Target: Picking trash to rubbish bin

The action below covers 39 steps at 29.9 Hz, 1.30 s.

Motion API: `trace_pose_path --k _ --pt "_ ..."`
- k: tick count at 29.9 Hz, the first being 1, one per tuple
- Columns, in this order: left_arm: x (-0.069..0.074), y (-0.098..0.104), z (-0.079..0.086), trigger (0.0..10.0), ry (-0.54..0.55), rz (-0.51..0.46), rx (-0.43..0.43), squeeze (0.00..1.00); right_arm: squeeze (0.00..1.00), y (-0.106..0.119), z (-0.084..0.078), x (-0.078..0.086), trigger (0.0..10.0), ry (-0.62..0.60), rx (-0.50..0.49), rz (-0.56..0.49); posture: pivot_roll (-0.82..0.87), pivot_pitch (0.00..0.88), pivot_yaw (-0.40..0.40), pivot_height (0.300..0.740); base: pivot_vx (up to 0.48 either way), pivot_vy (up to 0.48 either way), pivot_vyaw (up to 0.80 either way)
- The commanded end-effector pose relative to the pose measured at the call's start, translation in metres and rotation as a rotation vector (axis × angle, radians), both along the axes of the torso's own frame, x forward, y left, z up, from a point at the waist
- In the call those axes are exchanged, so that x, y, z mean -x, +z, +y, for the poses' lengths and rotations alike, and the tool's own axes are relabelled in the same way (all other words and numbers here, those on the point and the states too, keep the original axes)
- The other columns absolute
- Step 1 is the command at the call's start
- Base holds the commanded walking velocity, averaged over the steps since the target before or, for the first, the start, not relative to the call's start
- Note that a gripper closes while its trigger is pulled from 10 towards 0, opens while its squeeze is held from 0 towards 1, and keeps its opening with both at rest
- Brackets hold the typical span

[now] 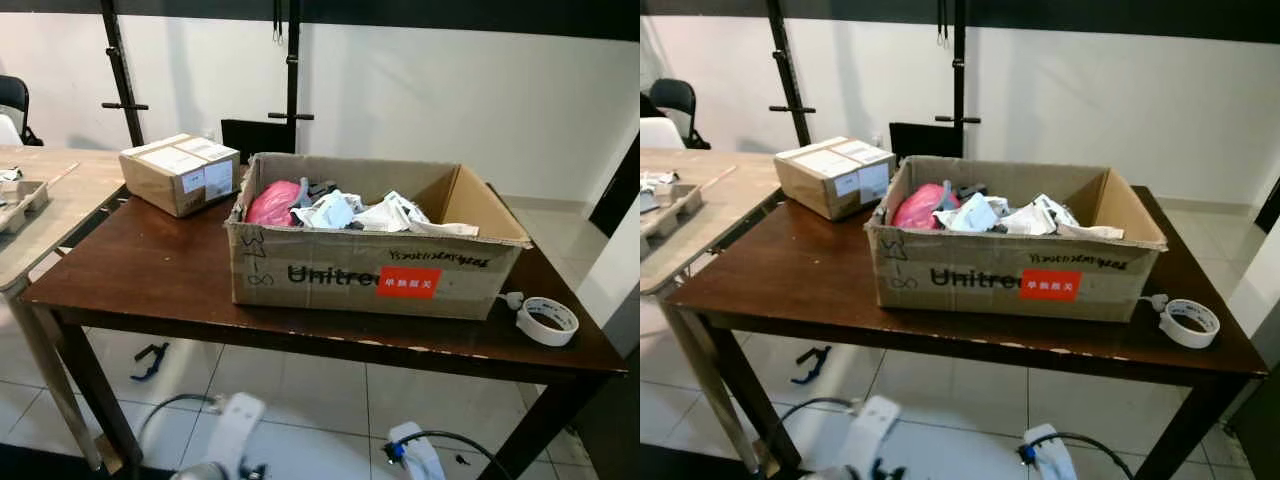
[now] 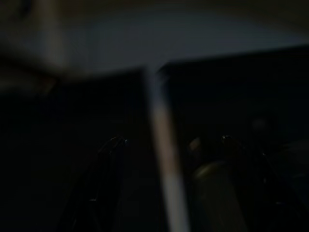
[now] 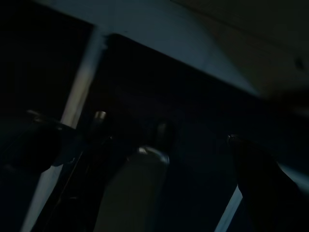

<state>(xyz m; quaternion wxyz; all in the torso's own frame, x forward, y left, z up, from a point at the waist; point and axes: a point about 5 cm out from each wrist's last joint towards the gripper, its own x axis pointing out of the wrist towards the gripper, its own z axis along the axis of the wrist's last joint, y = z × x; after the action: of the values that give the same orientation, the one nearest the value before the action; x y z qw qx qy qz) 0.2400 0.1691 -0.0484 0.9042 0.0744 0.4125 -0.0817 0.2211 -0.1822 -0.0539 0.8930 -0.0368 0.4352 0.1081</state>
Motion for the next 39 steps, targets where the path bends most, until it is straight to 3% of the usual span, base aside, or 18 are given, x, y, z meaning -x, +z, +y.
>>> trace_pose_path --k 1,4,8,29,39 --pt "0.012 -0.008 0.017 10.0 0.076 0.043 -0.038 0.0 0.0 -0.01 -0.008 0.013 10.0 -0.114 0.01 0.043 -0.01 0.03 -0.011 0.74 0.0 0.0 0.0" --pt "0.018 -0.009 0.023 10.0 0.056 0.041 -0.029 0.0 0.0 -0.02 -0.016 0.029 10.0 -0.224 0.039 0.098 -0.01 0.023 -0.008 0.74 0.0 0.0 0.0" --pt "0.021 -0.012 0.024 10.0 0.057 0.027 -0.049 0.0 0.0 -0.025 -0.016 0.035 10.0 -0.217 0.078 0.108 -0.01 0.025 -0.009 0.74 0.0 0.0 0.0" --pt "0.021 -0.014 0.017 10.0 0.074 -0.039 -0.067 0.0 0.0 -0.024 -0.008 0.026 10.0 -0.121 0.129 0.064 0.0 0.05 -0.034 0.74 0.0 0.0 0.0" --pt "0.018 -0.011 0.017 10.0 0.131 -0.082 0.0 0.0 0.0 -0.024 -0.011 0.027 10.0 -0.119 0.137 0.063 0.0 0.057 -0.033 0.74 0.0 0.0 0.0"
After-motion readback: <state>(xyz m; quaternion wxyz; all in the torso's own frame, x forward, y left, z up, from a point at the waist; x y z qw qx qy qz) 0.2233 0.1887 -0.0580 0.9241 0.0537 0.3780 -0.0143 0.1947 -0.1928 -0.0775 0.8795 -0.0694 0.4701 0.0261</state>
